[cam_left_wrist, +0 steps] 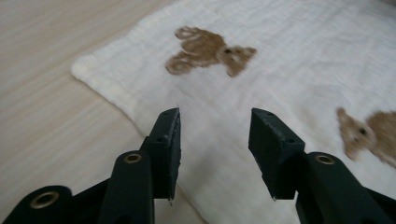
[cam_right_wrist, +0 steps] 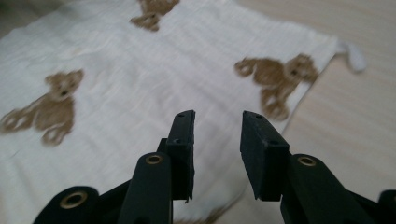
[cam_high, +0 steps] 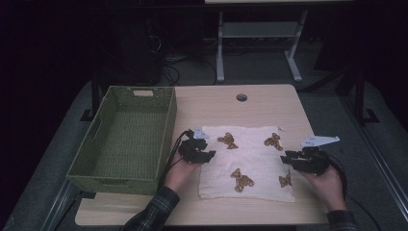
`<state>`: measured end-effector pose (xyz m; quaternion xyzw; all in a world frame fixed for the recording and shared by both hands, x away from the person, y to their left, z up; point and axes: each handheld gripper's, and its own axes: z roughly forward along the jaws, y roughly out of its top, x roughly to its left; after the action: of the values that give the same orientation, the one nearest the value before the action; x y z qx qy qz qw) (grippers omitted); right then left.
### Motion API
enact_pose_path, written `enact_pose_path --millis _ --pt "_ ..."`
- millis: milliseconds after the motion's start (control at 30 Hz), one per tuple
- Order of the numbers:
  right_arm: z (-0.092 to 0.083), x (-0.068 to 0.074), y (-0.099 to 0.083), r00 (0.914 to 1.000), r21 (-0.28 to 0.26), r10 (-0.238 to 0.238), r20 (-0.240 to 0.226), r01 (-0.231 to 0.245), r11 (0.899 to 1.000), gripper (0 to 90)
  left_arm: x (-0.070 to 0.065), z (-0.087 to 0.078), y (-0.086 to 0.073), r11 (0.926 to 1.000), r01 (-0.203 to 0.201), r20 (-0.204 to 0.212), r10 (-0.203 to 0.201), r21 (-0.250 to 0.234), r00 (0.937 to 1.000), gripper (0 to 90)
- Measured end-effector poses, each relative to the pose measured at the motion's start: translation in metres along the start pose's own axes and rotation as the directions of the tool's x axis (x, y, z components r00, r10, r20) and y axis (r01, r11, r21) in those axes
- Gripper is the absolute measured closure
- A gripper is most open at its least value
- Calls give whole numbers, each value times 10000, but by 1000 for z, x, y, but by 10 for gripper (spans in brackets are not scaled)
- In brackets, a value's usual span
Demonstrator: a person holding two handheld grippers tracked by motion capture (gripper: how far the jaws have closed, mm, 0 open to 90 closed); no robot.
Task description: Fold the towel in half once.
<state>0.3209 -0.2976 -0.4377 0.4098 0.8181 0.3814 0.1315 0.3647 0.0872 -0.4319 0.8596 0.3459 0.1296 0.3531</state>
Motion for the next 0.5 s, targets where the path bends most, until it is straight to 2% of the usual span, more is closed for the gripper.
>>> enact_pose_path --millis 167,267,333,400,500 --pt "12 -19 21 9998 -238 -51 197 56 9997 663 20 8 12 9996 251 -448 -256 -123 9987 559" --pt "21 -29 34 9995 -134 -160 273 164 9998 662 33 15 20 9977 611 -657 -629 -276 9959 563" --pt "29 -37 42 9993 -78 -193 320 196 9998 657 39 21 25 9978 645 -1009 -658 -167 9927 567" --pt "35 -46 50 9995 -88 -73 291 75 9999 658 45 28 28 9968 764 -1098 -786 -241 9908 573" --pt "44 -60 59 9989 -83 132 454 -128 9999 663 54 37 34 9969 786 -1428 -784 -40 9866 578"
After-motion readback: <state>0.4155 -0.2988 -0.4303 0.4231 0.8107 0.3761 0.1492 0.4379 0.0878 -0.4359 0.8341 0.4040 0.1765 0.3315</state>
